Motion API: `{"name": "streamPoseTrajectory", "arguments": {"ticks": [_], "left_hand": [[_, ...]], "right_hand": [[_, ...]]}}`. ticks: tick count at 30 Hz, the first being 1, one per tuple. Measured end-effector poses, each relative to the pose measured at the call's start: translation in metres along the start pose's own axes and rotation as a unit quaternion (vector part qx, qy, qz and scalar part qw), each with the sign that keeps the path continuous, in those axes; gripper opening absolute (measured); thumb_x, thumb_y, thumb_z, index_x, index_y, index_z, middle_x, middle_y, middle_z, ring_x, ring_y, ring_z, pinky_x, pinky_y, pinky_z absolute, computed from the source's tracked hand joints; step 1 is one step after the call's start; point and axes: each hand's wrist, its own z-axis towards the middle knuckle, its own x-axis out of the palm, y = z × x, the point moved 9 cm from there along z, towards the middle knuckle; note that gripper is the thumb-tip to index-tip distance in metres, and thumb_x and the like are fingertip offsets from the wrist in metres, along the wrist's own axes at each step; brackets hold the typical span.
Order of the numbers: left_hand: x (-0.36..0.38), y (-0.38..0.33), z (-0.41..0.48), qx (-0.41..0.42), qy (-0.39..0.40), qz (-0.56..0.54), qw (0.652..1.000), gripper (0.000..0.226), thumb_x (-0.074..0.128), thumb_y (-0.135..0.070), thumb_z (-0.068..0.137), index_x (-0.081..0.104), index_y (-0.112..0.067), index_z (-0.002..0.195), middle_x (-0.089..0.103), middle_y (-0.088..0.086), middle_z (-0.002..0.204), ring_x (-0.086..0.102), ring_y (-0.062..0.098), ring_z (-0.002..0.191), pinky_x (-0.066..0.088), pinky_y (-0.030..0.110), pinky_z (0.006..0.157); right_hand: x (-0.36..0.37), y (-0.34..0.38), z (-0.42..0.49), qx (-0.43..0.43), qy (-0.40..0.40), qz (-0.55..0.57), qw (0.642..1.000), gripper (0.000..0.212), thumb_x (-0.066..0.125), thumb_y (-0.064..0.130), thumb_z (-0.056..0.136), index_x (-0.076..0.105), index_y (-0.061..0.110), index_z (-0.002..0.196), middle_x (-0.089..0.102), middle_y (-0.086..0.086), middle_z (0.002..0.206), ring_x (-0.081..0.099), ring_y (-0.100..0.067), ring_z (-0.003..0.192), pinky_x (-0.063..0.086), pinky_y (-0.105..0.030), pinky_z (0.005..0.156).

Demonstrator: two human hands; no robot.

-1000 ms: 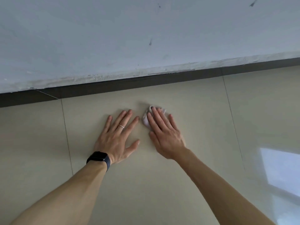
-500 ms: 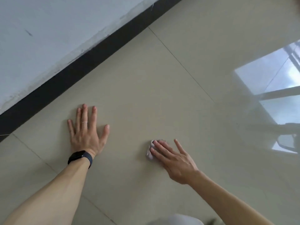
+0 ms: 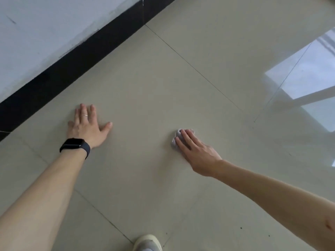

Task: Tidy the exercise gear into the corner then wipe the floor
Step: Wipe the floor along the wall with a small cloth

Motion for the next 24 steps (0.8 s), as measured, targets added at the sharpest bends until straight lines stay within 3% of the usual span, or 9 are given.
{"name": "streamPoseTrajectory", "arguments": {"ticks": [2,4,8,12,16,18,19,22,24], "left_hand": [[0.0,-0.019,-0.026,0.0,0.073,0.026,0.997,0.101,0.035,-0.082,0.083,0.003,-0.023,0.158,-0.006,0.013,0.166,0.008,0.036,0.151,0.02,0.048,0.119],[0.011,-0.047,-0.058,0.043,0.127,0.02,0.991,0.094,0.037,-0.083,0.083,0.006,-0.034,0.157,-0.005,0.009,0.166,0.012,0.037,0.15,0.023,0.046,0.119],[0.053,-0.088,-0.137,0.103,0.177,0.011,0.979,0.082,0.037,-0.079,0.086,0.001,-0.05,0.153,-0.016,0.0,0.165,-0.004,0.036,0.152,0.011,0.05,0.122],[0.093,-0.097,-0.179,0.051,0.152,-0.014,0.987,0.094,0.041,-0.08,0.083,-0.017,-0.05,0.15,-0.038,-0.003,0.157,-0.023,0.035,0.149,0.01,0.063,0.117],[0.11,-0.097,-0.198,0.037,0.122,-0.01,0.992,0.104,0.046,-0.082,0.079,-0.024,-0.048,0.148,-0.044,-0.006,0.153,-0.026,0.031,0.148,0.015,0.065,0.114],[0.111,-0.095,-0.198,0.036,0.12,-0.009,0.992,0.107,0.05,-0.082,0.077,-0.022,-0.049,0.148,-0.043,-0.007,0.153,-0.025,0.03,0.149,0.018,0.064,0.114],[0.11,-0.096,-0.196,0.037,0.126,-0.017,0.991,0.109,0.054,-0.081,0.076,-0.021,-0.05,0.149,-0.042,-0.007,0.154,-0.025,0.029,0.149,0.018,0.063,0.114],[0.105,-0.097,-0.19,0.045,0.155,0.003,0.987,0.118,0.07,-0.07,0.073,-0.018,-0.049,0.15,-0.037,-0.003,0.158,-0.021,0.031,0.15,0.02,0.06,0.116],[0.102,-0.096,-0.19,0.048,0.173,0.046,0.983,0.122,0.076,-0.061,0.074,-0.019,-0.049,0.15,-0.035,-0.003,0.159,-0.017,0.031,0.151,0.019,0.06,0.117]], "right_hand": [[0.029,0.012,-0.038,-0.008,-0.003,0.025,1.0,0.069,0.028,0.014,0.097,0.0,0.015,0.16,-0.01,-0.012,0.167,-0.013,-0.031,0.154,0.029,-0.05,0.119],[0.046,0.01,-0.063,0.037,-0.018,0.068,0.997,0.069,0.024,0.012,0.096,0.003,0.016,0.161,-0.009,-0.009,0.168,-0.012,-0.029,0.154,0.029,-0.052,0.118],[0.053,0.015,-0.079,0.061,-0.06,0.111,0.99,0.073,0.019,0.01,0.09,0.002,0.02,0.16,-0.005,-0.008,0.168,-0.007,-0.029,0.154,0.02,-0.05,0.122],[0.028,-0.028,-0.069,0.008,-0.107,0.101,0.989,0.064,0.039,0.009,0.102,0.02,0.028,0.159,0.009,0.004,0.168,0.0,-0.014,0.154,0.018,-0.043,0.123],[0.006,-0.117,-0.063,0.218,-0.146,0.169,0.95,0.063,0.035,0.009,0.103,0.013,0.028,0.16,0.002,0.002,0.168,-0.002,-0.021,0.155,0.011,-0.052,0.124],[0.012,-0.102,-0.066,0.278,-0.162,0.196,0.926,0.072,0.036,0.005,0.097,0.01,0.028,0.161,-0.003,0.001,0.169,-0.006,-0.022,0.155,0.007,-0.053,0.124],[0.019,-0.074,-0.066,0.245,-0.171,0.195,0.934,0.074,0.038,0.005,0.094,0.013,0.028,0.16,-0.002,0.002,0.169,-0.007,-0.021,0.155,0.005,-0.052,0.124],[0.054,0.043,-0.078,-0.009,-0.122,0.147,0.981,0.073,0.036,0.012,0.089,0.024,0.032,0.158,0.006,0.004,0.168,-0.003,-0.018,0.155,0.008,-0.047,0.122],[0.073,0.081,-0.089,-0.129,-0.095,0.106,0.981,0.071,0.037,0.012,0.088,0.031,0.033,0.156,0.015,0.002,0.167,0.007,-0.018,0.155,0.018,-0.046,0.122]]}}
